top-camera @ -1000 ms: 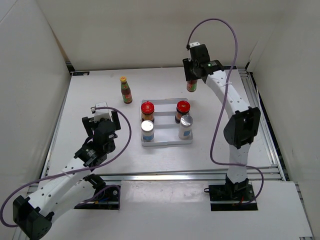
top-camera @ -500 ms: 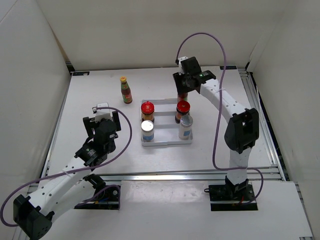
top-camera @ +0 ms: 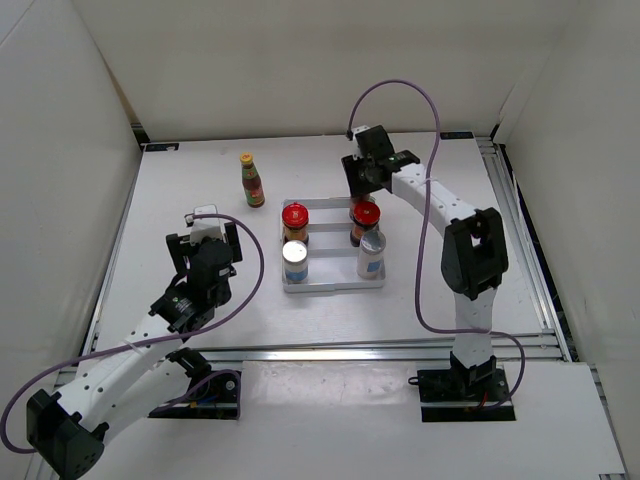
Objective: Organize the condiment bottles
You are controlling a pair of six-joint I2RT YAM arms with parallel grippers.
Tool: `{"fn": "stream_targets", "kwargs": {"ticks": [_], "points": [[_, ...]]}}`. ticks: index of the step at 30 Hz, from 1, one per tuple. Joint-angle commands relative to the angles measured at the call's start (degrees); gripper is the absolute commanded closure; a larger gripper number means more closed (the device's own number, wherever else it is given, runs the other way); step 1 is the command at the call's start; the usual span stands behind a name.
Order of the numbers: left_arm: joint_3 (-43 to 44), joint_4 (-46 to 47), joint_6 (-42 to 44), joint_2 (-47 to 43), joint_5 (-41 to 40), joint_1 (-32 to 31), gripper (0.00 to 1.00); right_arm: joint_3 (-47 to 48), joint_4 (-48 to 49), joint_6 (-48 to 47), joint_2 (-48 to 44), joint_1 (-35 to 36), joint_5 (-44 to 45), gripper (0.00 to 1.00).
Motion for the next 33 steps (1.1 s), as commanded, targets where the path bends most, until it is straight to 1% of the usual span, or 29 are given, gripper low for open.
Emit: {"fn": "stream_targets", "kwargs": {"ticks": [1, 2, 3, 5, 6, 7, 8, 11, 12, 15, 17, 18, 19, 21, 22, 23, 24, 25, 26, 27, 28, 29, 30, 31, 32, 33], "points": [[0.9, 0.7, 0.2, -0.7, 0.9, -0.3, 0.00, -1.1, 7.2, 0.9, -1.4, -0.1, 0.4, 0.60], [0.9, 0.7, 0.2, -0.7, 0.9, -0.3, 0.00, -1.7, 8.0, 1.6, -2.3, -0.1, 1.3, 0.50], [0.9, 0.7, 0.2, -0.7, 0.9, -0.3, 0.00, -2.3, 8.6, 1.6, -3.2, -0.1, 1.9, 0.43], [0.9, 0.7, 0.2, -0.7, 0.9, -0.3, 0.00, -2.3, 8.6, 2.1, -4.1, -0.1, 3.1, 0.24], [0.9, 0.7, 0.2, -0.7, 0.9, -0.3, 0.00, -1.5, 6.9, 2.1, -4.9, -0.1, 3.7, 0.07], [0.9, 0.0, 0.2, -0.7, -0.3, -0.3, 0.00, -0.7, 6.1, 2.1, -5.7, -0.1, 5.3, 0.00], [1.4, -0.5, 0.2, 0.0, -1.0, -0.3, 0.00, 1.6, 5.2, 2.1, -6.2, -0.1, 5.8, 0.00], [2.9, -2.6, -0.4, 0.5, -1.6, -0.3, 0.00, 4.6, 1.4, 2.8, -9.1, -0.1, 7.0, 0.00], [3.5, -3.6, -0.4, 0.5, -0.7, -0.3, 0.00, 6.3, 0.3, 4.3, -10.1, -0.1, 7.7, 0.00], [6.0, -6.2, -0.4, 1.1, 2.5, -0.3, 0.04, 8.2, -4.4, 4.8, -15.1, -0.1, 8.3, 0.00], [7.4, -6.8, -0.4, 2.4, 4.0, 0.3, 0.04, 8.2, -8.3, 4.8, -20.3, -0.1, 9.0, 0.00], [9.0, -6.8, -0.4, 2.4, 7.1, 1.0, 0.01, 7.3, -9.5, 4.8, -22.2, -0.1, 9.0, 0.00], [9.6, -5.3, -0.4, 3.1, 8.5, 1.7, 0.00, 4.5, -11.3, 5.3, -26.5, -0.1, 9.0, 0.00], [10.5, -0.7, 1.1, 5.3, 11.9, 3.3, 0.00, -0.1, -11.3, 5.9, -31.3, -0.1, 7.5, 0.00], [11.4, 4.7, 1.1, 6.7, 12.5, 4.0, 0.00, -3.0, -11.3, 6.6, -36.6, -0.1, 7.0, 0.00], [12.4, 6.8, 1.1, 8.4, 14.2, 4.0, 0.00, -6.0, -10.3, 7.4, -39.5, -0.1, 7.0, 0.00], [13.5, 8.2, 0.6, 13.0, 15.0, 5.4, 0.00, -12.7, -9.2, 9.5, -45.2, -0.1, 7.0, 0.00], [17.0, 8.9, -0.2, 15.9, 15.6, 5.4, 0.00, -15.8, -7.8, 10.2, -47.9, -0.1, 7.0, 0.00], [18.7, 10.9, -0.2, 18.7, 16.2, 6.2, 0.00, -18.3, -5.9, 10.2, -50.5, -0.1, 4.4, 0.00], [20.5, 11.9, -0.2, 24.6, 16.2, 6.8, 0.00, -20.5, -5.4, 10.8, -54.5, -0.1, 3.5, 0.00], [24.6, 12.5, 1.5, 27.3, 16.2, 6.8, 0.00, -23.0, -5.4, 10.8, -56.0, -0.1, 3.5, 0.00], [26.7, 12.5, 1.5, 29.9, 16.2, 7.7, 0.00, -23.7, -5.4, 10.8, -57.3, -0.1, 3.0, 0.00], [28.7, 13.1, 2.0, 34.7, 17.4, 9.2, 0.00, -23.7, -5.9, 10.8, -58.7, -0.1, 3.0, 0.00], [32.4, 13.1, 2.0, 37.0, 19.1, 10.3, 0.00, -23.7, -6.7, 10.8, -58.7, -0.1, 3.0, 0.00], [34.1, 13.1, 2.0, 39.0, 22.7, 11.2, 0.00, -22.7, -7.6, 10.0, -58.7, -0.1, 3.0, 0.00], [35.6, 13.1, 1.2, 40.9, 23.9, 12.1, 0.00, -22.1, -9.1, 9.3, -58.7, -0.1, 3.0, 0.00]]}}
